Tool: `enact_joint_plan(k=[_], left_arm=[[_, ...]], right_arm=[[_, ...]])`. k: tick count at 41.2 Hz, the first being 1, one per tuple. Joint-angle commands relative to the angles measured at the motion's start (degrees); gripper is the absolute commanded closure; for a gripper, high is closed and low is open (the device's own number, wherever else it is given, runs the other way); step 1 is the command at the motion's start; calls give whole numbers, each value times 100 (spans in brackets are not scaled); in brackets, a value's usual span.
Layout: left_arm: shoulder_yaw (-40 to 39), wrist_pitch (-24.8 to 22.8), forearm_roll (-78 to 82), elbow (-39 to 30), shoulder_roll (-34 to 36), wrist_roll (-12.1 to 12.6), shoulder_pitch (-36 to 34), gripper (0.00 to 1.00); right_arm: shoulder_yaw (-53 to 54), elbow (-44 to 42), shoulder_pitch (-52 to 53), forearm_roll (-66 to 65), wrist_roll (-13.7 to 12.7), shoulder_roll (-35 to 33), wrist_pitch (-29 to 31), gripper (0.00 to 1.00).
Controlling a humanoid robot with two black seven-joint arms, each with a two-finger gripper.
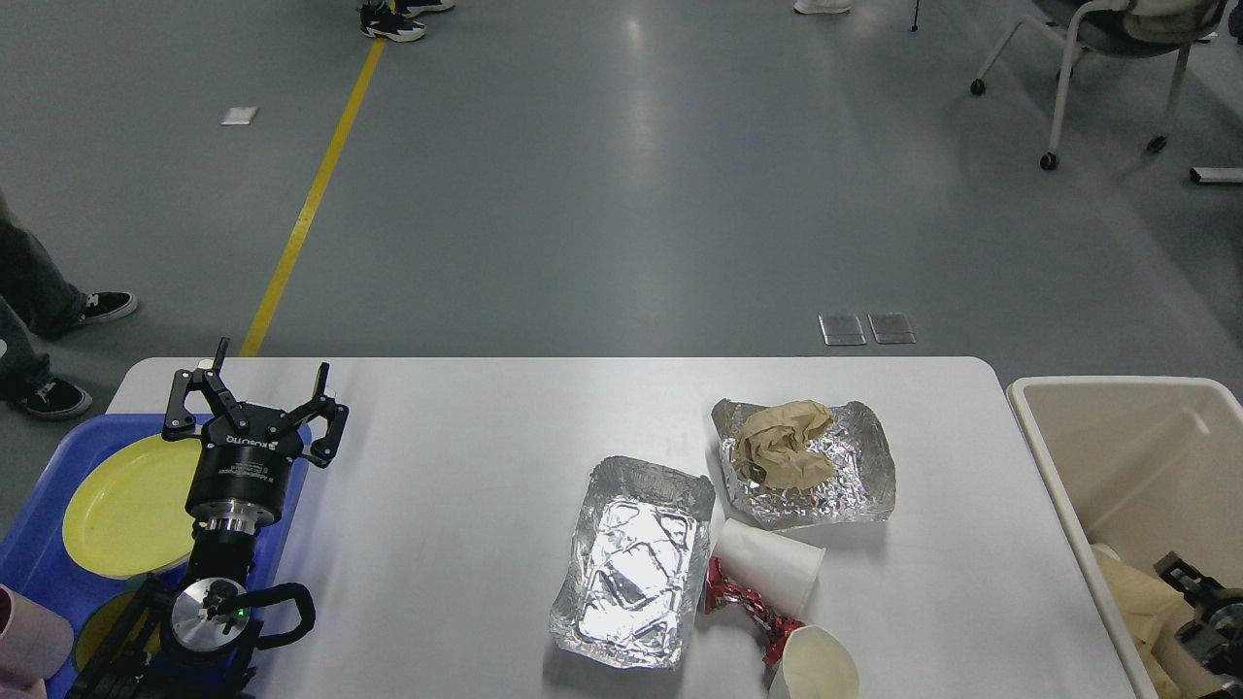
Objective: Tidy desktop
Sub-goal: 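Release the bag in the bin and raise the right gripper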
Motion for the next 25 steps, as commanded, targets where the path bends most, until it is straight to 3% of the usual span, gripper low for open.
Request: enact_joint_plan(k=[1,8,13,22,25], left_arm=[[0,2,-5,0,0,-3,0,4],[0,2,3,0,0,6,0,4],[0,2,-5,0,0,6,0,4],[0,-7,-5,0,0,6,0,4],[0,2,-5,0,0,6,0,4]], right_arm=[[-20,623,421,-74,-2,-383,17,0],[-862,2100,1896,-215,-28,-1007,175,0],[-1986,2996,3285,-215,-19,-1095,737,0],[-3148,4306,5614,-223,-28,-1043,2028,0],[-3560,4815,6685,-215,-37,-763,2862,0]])
